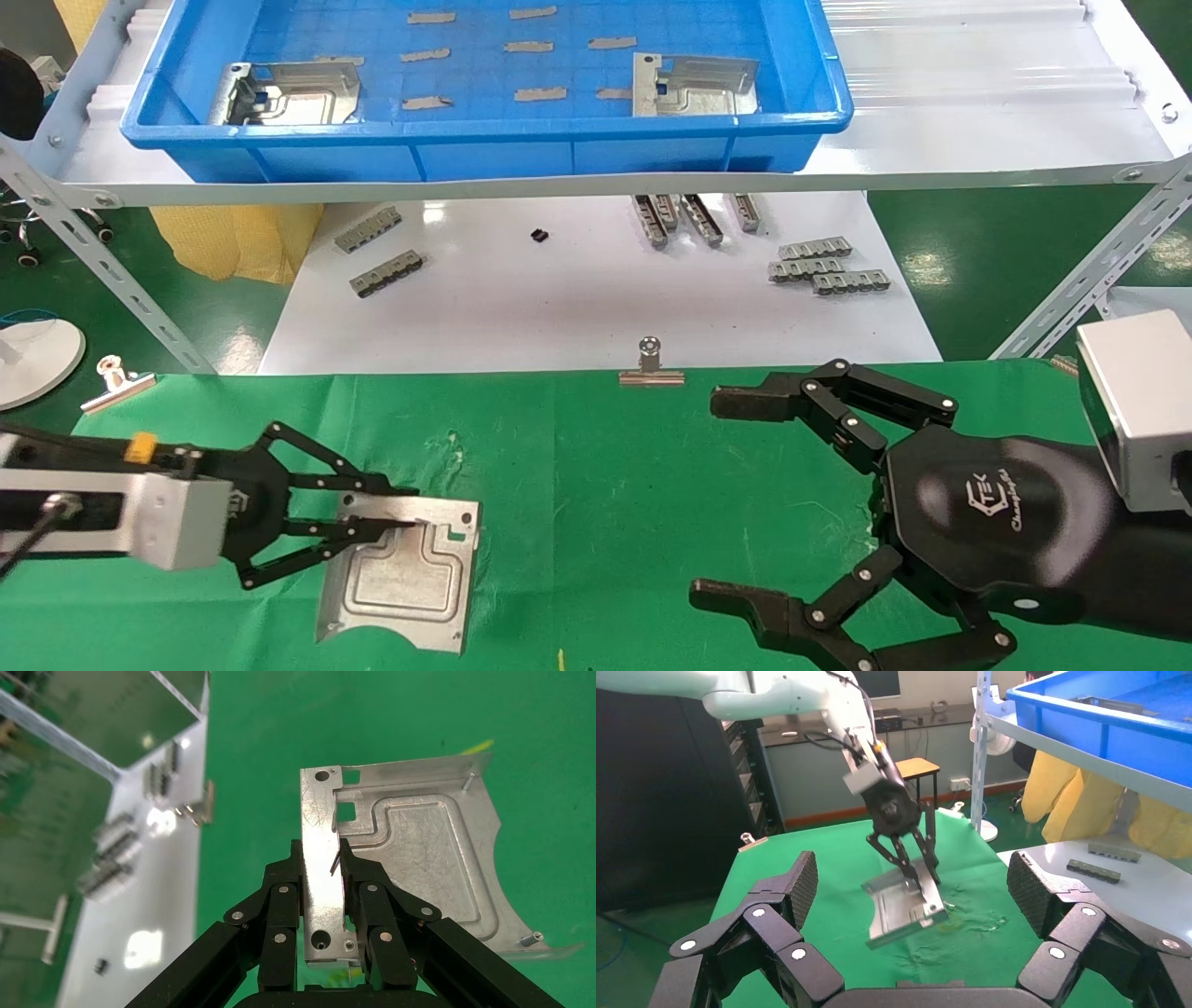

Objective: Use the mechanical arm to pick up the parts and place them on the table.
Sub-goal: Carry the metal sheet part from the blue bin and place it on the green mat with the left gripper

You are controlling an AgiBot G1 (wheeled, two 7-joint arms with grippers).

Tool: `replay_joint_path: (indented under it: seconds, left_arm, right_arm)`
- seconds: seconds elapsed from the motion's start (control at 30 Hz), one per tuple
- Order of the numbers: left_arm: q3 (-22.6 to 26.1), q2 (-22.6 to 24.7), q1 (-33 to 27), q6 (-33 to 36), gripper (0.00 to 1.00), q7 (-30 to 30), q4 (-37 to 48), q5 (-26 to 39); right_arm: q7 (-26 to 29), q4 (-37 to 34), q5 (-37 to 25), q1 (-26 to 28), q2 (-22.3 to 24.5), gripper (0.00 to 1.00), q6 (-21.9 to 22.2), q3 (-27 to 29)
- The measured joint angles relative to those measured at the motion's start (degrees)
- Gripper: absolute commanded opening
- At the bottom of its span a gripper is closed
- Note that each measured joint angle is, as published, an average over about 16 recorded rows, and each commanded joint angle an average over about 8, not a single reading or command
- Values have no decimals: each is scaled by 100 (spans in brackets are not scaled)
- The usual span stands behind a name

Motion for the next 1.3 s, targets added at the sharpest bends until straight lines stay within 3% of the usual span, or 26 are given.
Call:
replay_joint_path:
  seconds: [0.13, 0.2, 0.23, 0.4, 0.5, 0.9, 1.3]
  left_arm:
    - [155, 320, -76, -80, 0, 338, 580, 170]
    - [207, 457, -122, -126, 9, 477, 859, 239]
    - [227, 520, -146, -151, 18, 534, 992, 269]
    - [291, 794, -248, -308, 80, 790, 1587, 391]
    - [304, 928, -291, -394, 100, 884, 1884, 423]
    - [279, 1186, -411, -380, 100, 1019, 2650, 399]
    - [258, 1215, -661, -42, 100, -27, 3260, 340]
  right_arm:
    - [0, 0, 0, 0, 0, 100, 0, 0]
    - [0, 0, 0, 0, 0, 100, 0, 0]
    - [0, 0, 0, 0, 0, 100, 0, 0]
    - [0, 0, 0, 0, 0, 100, 0, 0]
    - [0, 0, 0, 0, 0, 100, 0, 0]
    - [0, 0, 0, 0, 0, 100, 0, -1]
    - [-1, -1, 1, 0, 0, 100, 1, -1]
